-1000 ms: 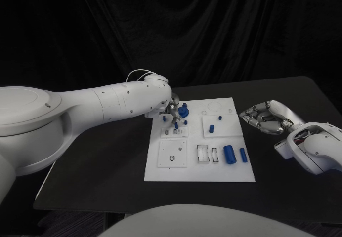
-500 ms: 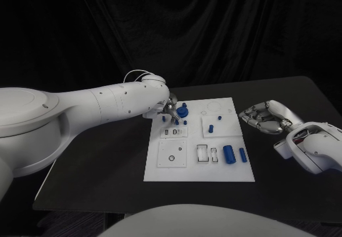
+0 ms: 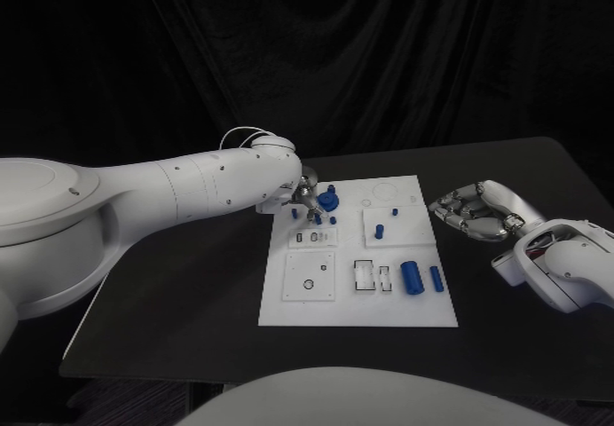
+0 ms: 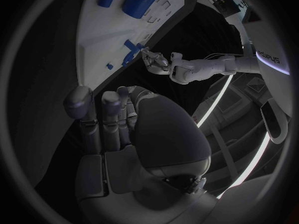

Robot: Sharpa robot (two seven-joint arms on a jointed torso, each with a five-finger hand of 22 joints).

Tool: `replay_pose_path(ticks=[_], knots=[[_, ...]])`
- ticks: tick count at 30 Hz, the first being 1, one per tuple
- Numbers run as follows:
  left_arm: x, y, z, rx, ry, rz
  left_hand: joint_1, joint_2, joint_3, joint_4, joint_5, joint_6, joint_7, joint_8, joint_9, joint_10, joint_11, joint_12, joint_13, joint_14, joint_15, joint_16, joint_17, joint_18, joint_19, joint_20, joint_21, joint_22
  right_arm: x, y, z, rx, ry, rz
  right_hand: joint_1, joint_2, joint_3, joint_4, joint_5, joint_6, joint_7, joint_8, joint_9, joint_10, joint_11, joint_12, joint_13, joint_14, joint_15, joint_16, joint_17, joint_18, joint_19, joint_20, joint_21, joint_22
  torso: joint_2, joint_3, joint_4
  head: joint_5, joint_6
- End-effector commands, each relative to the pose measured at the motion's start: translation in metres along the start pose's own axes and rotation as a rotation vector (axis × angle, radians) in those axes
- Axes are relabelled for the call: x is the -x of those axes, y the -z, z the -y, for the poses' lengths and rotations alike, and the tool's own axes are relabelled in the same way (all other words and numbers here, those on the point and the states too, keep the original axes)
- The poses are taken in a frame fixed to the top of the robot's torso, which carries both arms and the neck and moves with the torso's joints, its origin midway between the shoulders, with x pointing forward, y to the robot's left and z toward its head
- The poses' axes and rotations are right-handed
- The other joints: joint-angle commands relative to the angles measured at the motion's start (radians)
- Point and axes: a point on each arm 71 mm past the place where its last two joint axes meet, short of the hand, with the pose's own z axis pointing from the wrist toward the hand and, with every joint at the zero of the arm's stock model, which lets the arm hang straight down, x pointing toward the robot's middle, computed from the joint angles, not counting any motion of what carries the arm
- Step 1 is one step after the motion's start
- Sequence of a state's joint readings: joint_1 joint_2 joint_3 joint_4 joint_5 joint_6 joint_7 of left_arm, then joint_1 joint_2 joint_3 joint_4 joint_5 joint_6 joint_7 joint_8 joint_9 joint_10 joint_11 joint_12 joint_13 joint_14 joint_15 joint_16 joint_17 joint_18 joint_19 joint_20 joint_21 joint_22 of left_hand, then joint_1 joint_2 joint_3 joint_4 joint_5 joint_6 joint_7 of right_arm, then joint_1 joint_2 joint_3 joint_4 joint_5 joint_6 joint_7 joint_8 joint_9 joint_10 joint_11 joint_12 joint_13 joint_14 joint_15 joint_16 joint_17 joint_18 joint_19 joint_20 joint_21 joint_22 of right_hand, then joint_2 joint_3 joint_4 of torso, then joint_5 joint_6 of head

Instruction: Assemble the parts on the task board

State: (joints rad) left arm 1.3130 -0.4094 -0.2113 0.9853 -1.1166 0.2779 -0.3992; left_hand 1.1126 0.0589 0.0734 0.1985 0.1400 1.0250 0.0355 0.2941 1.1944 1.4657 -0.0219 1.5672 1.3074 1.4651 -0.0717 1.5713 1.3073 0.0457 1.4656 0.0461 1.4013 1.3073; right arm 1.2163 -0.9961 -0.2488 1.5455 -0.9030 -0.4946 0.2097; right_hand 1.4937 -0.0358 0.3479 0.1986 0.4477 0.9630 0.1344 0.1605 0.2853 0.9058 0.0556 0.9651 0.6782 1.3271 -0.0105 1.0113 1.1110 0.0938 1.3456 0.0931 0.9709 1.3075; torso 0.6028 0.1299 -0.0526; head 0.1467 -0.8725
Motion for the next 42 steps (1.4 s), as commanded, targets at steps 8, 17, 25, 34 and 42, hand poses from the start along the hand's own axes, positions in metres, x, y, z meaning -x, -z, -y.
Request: replay_pose_path(ticks=[8,17,25,34,42], knots=[[0.014,0.022,0.012,-0.297,-0.004,0.376,0.123,-0.022,0.054,-0.07,0.097,-0.076,0.01,-0.074,-0.012,0.105,0.0,0.004,0.263,0.106,0.001,-0.001,0.263,-0.004,0.008,-0.006,-0.001,0.209,0.001,0.003,0.003,-0.016,-0.001,-0.002,-0.003,0.0,0.006,0.001,0.006,-0.011,0.0,0.003,0.002,0.003,0.0,0.001,-0.002,0.005,-0.001,0.004,-0.001,0.017,0.005,0.001,0.001,0.117,0.0,0.0004,0.0002,-0.008,0.0],[0.007,0.042,0.004,-0.353,-0.175,0.481,0.136,-0.029,0.069,-0.06,0.052,-0.101,0.023,-0.104,0.006,0.105,0.009,0.004,0.263,0.106,0.009,-0.001,0.263,-0.006,0.008,0.002,0.004,0.21,0.003,0.005,0.004,-0.02,0.0,0.001,-0.004,-0.001,0.006,0.001,0.007,-0.011,0.0,0.003,0.002,0.003,0.0,0.001,-0.002,0.005,-0.001,0.005,-0.001,0.017,0.005,0.001,0.001,0.117,0.0,0.0003,0.0009,-0.007,0.0],[-0.009,0.042,-0.01,-0.369,-0.21,0.453,0.2,-0.059,0.098,-0.062,-0.013,-0.227,0.106,-0.237,-0.443,0.105,0.083,0.004,0.263,0.106,0.071,-0.001,0.263,-0.008,0.012,0.06,0.017,0.214,0.004,0.006,0.005,-0.022,0.0,-0.001,-0.004,-0.001,0.006,0.001,0.007,-0.011,0.0,0.003,0.002,0.003,0.0,0.001,-0.002,0.005,-0.001,0.005,-0.001,0.017,0.005,0.001,0.001,0.117,0.0,0.0012,0.0019,-0.007,0.0],[-0.035,0.037,-0.015,-0.391,-0.199,0.421,0.223,-0.075,0.072,-0.081,-0.051,-0.209,0.112,-0.231,-0.612,0.105,0.09,0.004,0.263,0.106,0.08,-0.001,0.263,-0.014,0.028,0.071,0.046,0.222,0.004,0.007,0.006,-0.025,0.0,-0.003,-0.004,-0.001,0.006,0.0,0.008,-0.01,0.0,0.003,0.002,0.003,0.0,0.0,-0.002,0.004,-0.001,0.003,-0.002,0.018,0.004,0.001,-0.001,0.116,0.002,-0.0008,0.0034,-0.004,0.0],[-0.047,0.03,-0.019,-0.369,-0.18,0.419,0.188,-0.078,0.04,-0.059,-0.044,-0.174,0.107,-0.229,-0.667,0.105,0.084,0.004,0.263,0.106,0.075,-0.001,0.263,-0.013,0.026,0.068,0.042,0.221,0.005,0.007,0.007,-0.026,0.0,-0.004,-0.004,-0.001,0.006,0.0,0.008,-0.01,0.0,0.003,0.002,0.003,0.0,0.0,-0.002,0.004,-0.001,0.003,-0.002,0.018,0.004,0.001,-0.001,0.116,0.0,0.0001,0.0015,-0.007,0.0]])
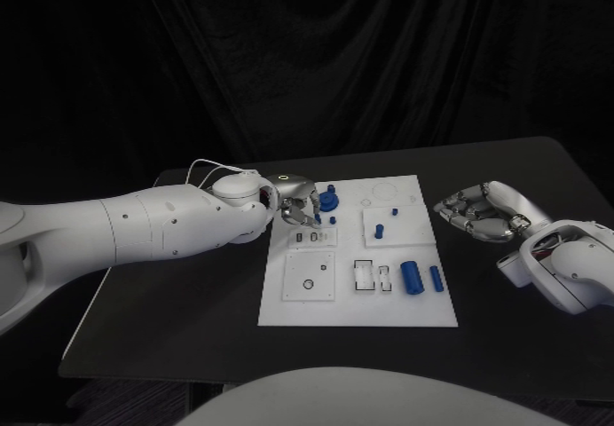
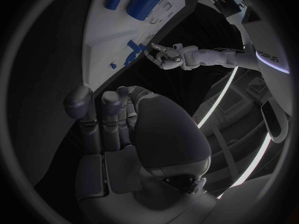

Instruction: Assemble the parts on the task board

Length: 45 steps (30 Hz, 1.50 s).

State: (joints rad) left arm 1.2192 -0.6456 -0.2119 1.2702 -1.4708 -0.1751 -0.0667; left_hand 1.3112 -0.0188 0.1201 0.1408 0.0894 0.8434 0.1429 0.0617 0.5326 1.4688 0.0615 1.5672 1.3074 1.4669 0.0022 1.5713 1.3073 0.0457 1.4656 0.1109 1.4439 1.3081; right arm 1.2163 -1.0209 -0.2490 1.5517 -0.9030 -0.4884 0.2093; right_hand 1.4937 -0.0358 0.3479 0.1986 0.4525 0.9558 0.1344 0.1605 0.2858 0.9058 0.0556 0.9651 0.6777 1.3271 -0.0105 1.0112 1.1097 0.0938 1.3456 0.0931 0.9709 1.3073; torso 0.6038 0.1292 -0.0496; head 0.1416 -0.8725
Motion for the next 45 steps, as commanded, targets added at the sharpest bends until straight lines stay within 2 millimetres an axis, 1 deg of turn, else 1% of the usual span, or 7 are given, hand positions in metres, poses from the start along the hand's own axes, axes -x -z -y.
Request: replay_pose_path(ticks=[1,17,20,22,26,39,45], knots=[[-0.001,-0.001,0.002,-0.009,-0.005,0.031,-0.011,0.0,-0.007,-0.001,0.007,0.008,0.0,0.003,-0.005,0.102,0.001,0.004,0.263,0.104,0.001,-0.001,0.263,-0.013,0.026,0.003,-0.001,0.22,-0.001,0.001,0.001,-0.011,-0.003,-0.008,-0.004,-0.001,0.006,0.0,0.003,-0.003,0.0,0.003,0.002,0.003,0.0,0.0,-0.002,0.004,-0.001,0.003,-0.001,0.018,0.004,0.001,-0.001,0.116,-0.001,0.0007,-0.0014,-0.002,0.0],[-0.002,-0.001,0.003,-0.01,-0.085,0.152,0.016,0.011,-0.007,-0.025,0.049,0.084,-0.02,0.041,-0.021,0.102,-0.016,0.004,0.263,0.104,-0.013,-0.001,0.263,-0.009,0.02,-0.008,-0.015,0.215,-0.001,0.001,0.001,-0.012,-0.002,-0.008,-0.004,-0.001,0.007,0.0,0.004,-0.003,0.0,0.004,0.002,0.002,0.0,0.0,-0.002,0.003,-0.001,0.002,-0.001,0.018,0.004,0.001,-0.001,0.116,0.0,0.0015,-0.0054,-0.001,0.0],[-0.001,0.001,0.004,-0.028,-0.087,0.179,0.02,0.019,-0.021,-0.048,0.052,0.093,-0.044,0.131,0.077,0.102,-0.043,0.004,0.263,0.104,-0.034,-0.001,0.263,-0.01,0.023,-0.032,-0.011,0.217,-0.001,0.001,0.001,-0.013,-0.002,-0.009,-0.004,-0.002,0.008,-0.001,0.005,-0.003,0.0,0.004,0.002,0.002,0.0,0.0,-0.002,0.003,-0.001,0.003,-0.001,0.017,0.004,0.001,0.0,0.117,0.0,0.0013,-0.0059,-0.001,0.0],[0.0,0.002,0.004,-0.037,-0.086,0.194,0.017,0.032,-0.038,-0.064,0.055,0.04,-0.056,0.248,0.226,0.102,-0.054,0.004,0.263,0.104,-0.042,-0.001,0.263,-0.011,0.026,-0.046,-0.008,0.218,-0.001,0.001,0.001,-0.013,-0.002,-0.009,-0.004,-0.002,0.008,-0.001,0.005,-0.003,0.0,0.004,0.002,0.002,0.0,0.0,-0.002,0.003,-0.001,0.003,-0.001,0.017,0.004,0.001,0.0,0.117,-0.001,0.0013,-0.006,-0.002,0.0],[0.002,0.004,0.004,-0.044,-0.085,0.223,0.018,0.037,-0.043,-0.072,0.058,-0.009,-0.062,0.332,0.339,0.102,-0.055,0.004,0.263,0.104,-0.048,-0.001,0.263,-0.013,0.029,-0.045,-0.004,0.22,-0.001,0.001,0.002,-0.014,-0.002,-0.01,-0.004,-0.002,0.008,-0.001,0.005,-0.003,0.0,0.004,0.002,0.002,0.0,0.0,-0.002,0.003,-0.001,0.003,-0.001,0.017,0.004,0.001,0.0,0.117,-0.001,0.0007,-0.0057,-0.002,0.0],[-0.005,0.003,-0.005,0.017,-0.089,0.162,-0.005,0.034,-0.059,-0.06,0.028,-0.127,-0.031,0.302,0.369,0.102,-0.029,0.004,0.263,0.104,-0.029,-0.001,0.263,-0.011,0.023,-0.032,-0.017,0.216,-0.002,0.0,0.001,-0.014,-0.003,-0.014,-0.004,-0.002,0.008,-0.001,0.005,-0.003,0.0,0.004,0.002,0.002,0.0,0.0,-0.002,0.003,-0.001,0.003,-0.001,0.017,0.004,0.001,0.0,0.117,-0.001,0.0008,-0.0029,-0.001,0.0],[-0.016,0.003,-0.007,0.042,-0.085,0.11,-0.017,0.036,-0.068,-0.038,0.01,-0.056,-0.017,0.145,0.224,0.102,-0.014,0.004,0.263,0.104,-0.014,-0.001,0.263,-0.012,0.026,-0.013,-0.011,0.218,-0.002,0.0,0.001,-0.015,-0.003,-0.015,-0.004,-0.002,0.008,-0.001,0.005,-0.003,0.0,0.004,0.002,0.002,0.0,0.0,-0.002,0.003,-0.001,0.003,-0.001,0.017,0.004,0.001,0.0,0.117,0.0,0.0007,-0.0052,-0.001,0.0]])
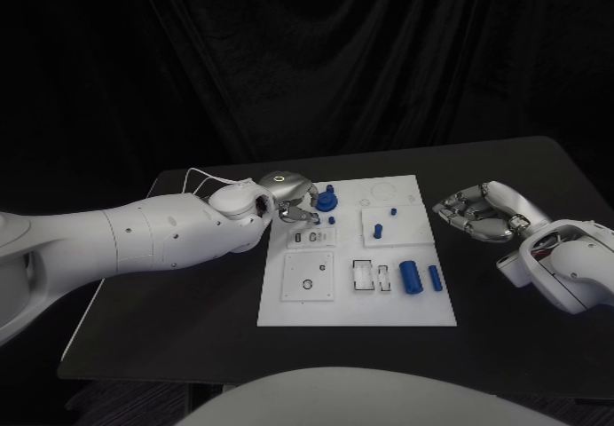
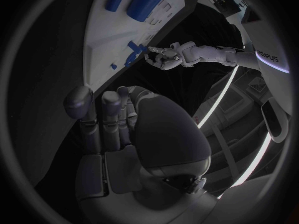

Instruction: Assemble the parts on the task board

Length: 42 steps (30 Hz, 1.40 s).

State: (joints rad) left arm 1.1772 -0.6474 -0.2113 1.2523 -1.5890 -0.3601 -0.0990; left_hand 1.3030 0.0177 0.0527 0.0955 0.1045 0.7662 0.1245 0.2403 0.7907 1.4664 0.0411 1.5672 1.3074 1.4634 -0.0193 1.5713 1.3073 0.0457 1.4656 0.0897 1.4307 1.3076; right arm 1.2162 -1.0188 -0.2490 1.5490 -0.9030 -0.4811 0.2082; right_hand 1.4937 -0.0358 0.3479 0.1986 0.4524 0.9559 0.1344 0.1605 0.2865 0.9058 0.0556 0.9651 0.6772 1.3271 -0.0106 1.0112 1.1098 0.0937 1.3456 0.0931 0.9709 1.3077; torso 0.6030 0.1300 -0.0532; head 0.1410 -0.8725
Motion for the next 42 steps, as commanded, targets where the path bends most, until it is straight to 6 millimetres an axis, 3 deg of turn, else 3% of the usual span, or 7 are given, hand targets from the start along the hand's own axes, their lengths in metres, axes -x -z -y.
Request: replay_pose_path(ticks=[1,7,19,24,29,35,42], knots=[[-0.008,0.0,0.0,0.02,-0.005,-0.053,-0.011,-0.001,-0.002,0.01,-0.005,0.034,0.002,-0.052,-0.055,0.104,0.007,0.004,0.263,0.107,0.008,-0.001,0.263,-0.012,0.028,0.009,0.004,0.219,-0.001,0.0,0.001,-0.013,-0.002,-0.008,-0.004,-0.002,0.008,-0.001,0.005,-0.003,0.0,0.004,0.002,0.002,0.0,0.0,-0.001,0.003,-0.001,0.003,-0.001,0.018,0.004,0.001,0.0,0.116,0.001,-0.0001,-0.0018,0.0,0.0],[-0.015,0.0,0.001,0.024,-0.001,-0.068,-0.014,0.001,-0.005,0.017,-0.003,0.068,0.001,-0.086,-0.1,0.104,0.006,0.004,0.263,0.107,0.007,-0.001,0.263,-0.013,0.029,0.008,0.006,0.22,-0.001,0.0,0.001,-0.013,-0.002,-0.009,-0.004,-0.002,0.009,-0.002,0.006,-0.003,0.0,0.004,0.002,0.002,0.0,0.0,-0.002,0.003,-0.001,0.003,-0.001,0.018,0.004,0.001,-0.001,0.116,-0.001,0.0007,-0.0006,-0.004,0.0],[-0.016,-0.005,0.002,0.022,0.0,-0.03,-0.002,0.007,0.0,0.014,0.017,0.068,0.013,-0.164,-0.191,0.104,0.016,0.004,0.263,0.107,0.015,-0.001,0.263,-0.01,0.023,0.015,-0.004,0.216,-0.001,0.0,0.001,-0.015,-0.003,-0.011,-0.004,-0.002,0.009,-0.002,0.006,-0.002,0.0,0.005,0.002,0.002,0.0,0.0,-0.002,0.003,-0.001,0.003,-0.001,0.018,0.004,0.001,0.0,0.116,0.0,0.0002,-0.0014,-0.004,0.0],[-0.015,-0.006,0.003,0.022,0.003,-0.001,0.003,0.009,0.003,0.011,0.025,0.091,0.011,-0.164,-0.203,0.104,0.015,0.004,0.263,0.107,0.015,-0.001,0.263,-0.01,0.022,0.015,-0.007,0.216,-0.002,0.0,0.001,-0.016,-0.003,-0.014,-0.004,-0.001,0.009,-0.002,0.006,-0.001,0.0,0.005,0.003,0.002,0.0,0.0,-0.002,0.003,-0.001,0.002,-0.001,0.018,0.004,0.001,-0.001,0.116,0.0,0.0,-0.0019,-0.006,0.0],[-0.015,-0.006,0.002,0.024,0.004,0.015,0.011,0.008,0.005,0.002,0.028,0.143,-0.004,-0.133,-0.186,0.104,0.004,0.004,0.263,0.107,0.007,-0.001,0.263,-0.009,0.02,0.01,-0.009,0.215,-0.002,0.0,0.001,-0.017,-0.004,-0.016,-0.004,-0.001,0.009,-0.002,0.006,0.0,0.0,0.006,0.003,0.002,0.0,0.0,-0.002,0.003,-0.001,0.003,-0.001,0.018,0.004,0.001,-0.001,0.116,0.0,0.0009,-0.0019,-0.005,0.0],[-0.015,-0.007,0.002,0.018,0.003,0.018,0.015,0.01,0.009,-0.003,0.034,0.069,0.014,-0.174,-0.197,0.104,0.016,0.004,0.263,0.107,0.014,-0.001,0.263,-0.008,0.017,0.012,-0.015,0.213,-0.003,0.0,0.001,-0.018,-0.004,-0.02,-0.004,-0.001,0.009,-0.002,0.006,0.0,0.0,0.006,0.003,0.002,0.0,0.0,-0.002,0.003,-0.001,0.003,-0.001,0.018,0.004,0.001,-0.001,0.116,0.0,0.0007,-0.0012,-0.003,0.0],[-0.018,-0.009,0.004,0.002,0.002,0.012,0.025,0.015,0.016,-0.01,0.037,0.064,0.017,-0.177,-0.209,0.104,0.019,0.004,0.263,0.107,0.018,-0.001,0.263,-0.009,0.018,0.016,-0.012,0.214,-0.003,0.0,0.001,-0.018,-0.005,-0.022,-0.004,-0.001,0.009,-0.002,0.006,0.0,0.0,0.006,0.003,0.002,0.0,0.0,-0.002,0.003,-0.001,0.003,-0.001,0.018,0.004,0.001,-0.001,0.116,0.0,0.0003,-0.0011,-0.003,0.0]])
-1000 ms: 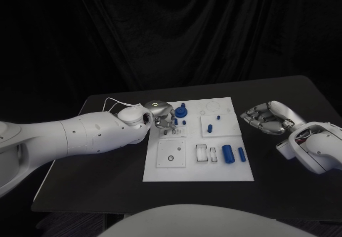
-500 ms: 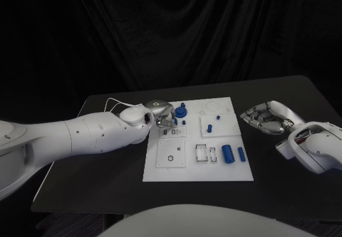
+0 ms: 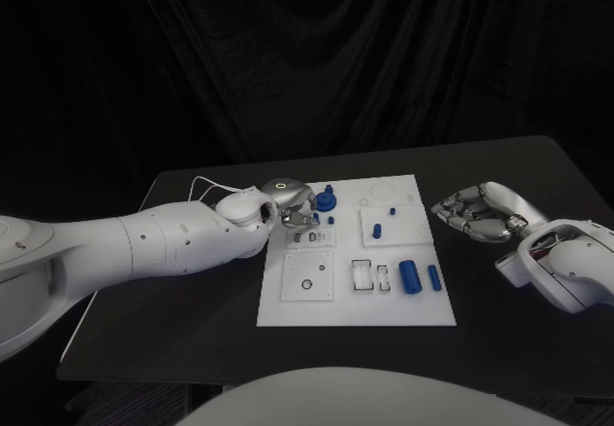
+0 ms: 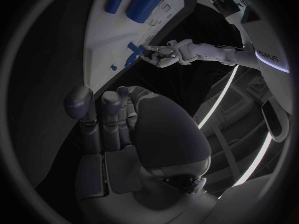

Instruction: Assemble the parts on the task board

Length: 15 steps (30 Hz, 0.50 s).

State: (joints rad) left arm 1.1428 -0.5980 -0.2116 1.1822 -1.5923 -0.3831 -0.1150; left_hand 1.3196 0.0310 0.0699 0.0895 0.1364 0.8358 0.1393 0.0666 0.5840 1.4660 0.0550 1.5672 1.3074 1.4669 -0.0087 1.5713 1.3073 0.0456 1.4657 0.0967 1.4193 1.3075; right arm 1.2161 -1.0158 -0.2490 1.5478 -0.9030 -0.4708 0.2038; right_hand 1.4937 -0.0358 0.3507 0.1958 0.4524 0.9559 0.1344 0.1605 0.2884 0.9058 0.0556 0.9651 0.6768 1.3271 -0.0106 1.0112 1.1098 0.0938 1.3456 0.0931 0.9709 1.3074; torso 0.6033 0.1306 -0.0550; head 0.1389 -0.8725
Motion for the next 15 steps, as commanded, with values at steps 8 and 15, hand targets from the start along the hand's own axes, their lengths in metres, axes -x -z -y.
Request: replay_pose_path(ticks=[8,15], knots=[[-0.007,-0.003,0.005,-0.041,0.001,0.004,0.022,0.005,0.01,-0.015,0.016,-0.002,0.003,-0.003,-0.016,0.105,0.006,0.004,0.263,0.104,0.009,-0.001,0.263,-0.009,0.018,0.011,0.0,0.214,-0.001,0.001,0.001,-0.017,-0.004,-0.013,-0.004,-0.001,0.006,0.001,0.006,0.0,0.0,0.006,0.001,0.002,0.0,0.0,-0.001,0.003,-0.001,0.003,-0.001,0.018,0.004,0.001,-0.001,0.116,0.0,0.0003,0.0023,-0.005,0.0],[-0.012,-0.004,0.006,-0.049,0.002,-0.016,0.024,0.006,0.012,-0.016,0.019,0.0,0.004,-0.003,-0.019,0.105,0.007,0.004,0.263,0.104,0.009,-0.001,0.263,-0.009,0.017,0.012,-0.001,0.214,-0.001,0.001,0.002,-0.019,-0.004,-0.012,-0.005,-0.001,0.007,0.0,0.006,0.002,-0.001,0.008,0.002,0.002,0.0,0.0,-0.002,0.003,-0.001,0.002,-0.002,0.018,0.004,0.001,-0.001,0.116,0.0,0.0003,0.0019,-0.004,0.0]])
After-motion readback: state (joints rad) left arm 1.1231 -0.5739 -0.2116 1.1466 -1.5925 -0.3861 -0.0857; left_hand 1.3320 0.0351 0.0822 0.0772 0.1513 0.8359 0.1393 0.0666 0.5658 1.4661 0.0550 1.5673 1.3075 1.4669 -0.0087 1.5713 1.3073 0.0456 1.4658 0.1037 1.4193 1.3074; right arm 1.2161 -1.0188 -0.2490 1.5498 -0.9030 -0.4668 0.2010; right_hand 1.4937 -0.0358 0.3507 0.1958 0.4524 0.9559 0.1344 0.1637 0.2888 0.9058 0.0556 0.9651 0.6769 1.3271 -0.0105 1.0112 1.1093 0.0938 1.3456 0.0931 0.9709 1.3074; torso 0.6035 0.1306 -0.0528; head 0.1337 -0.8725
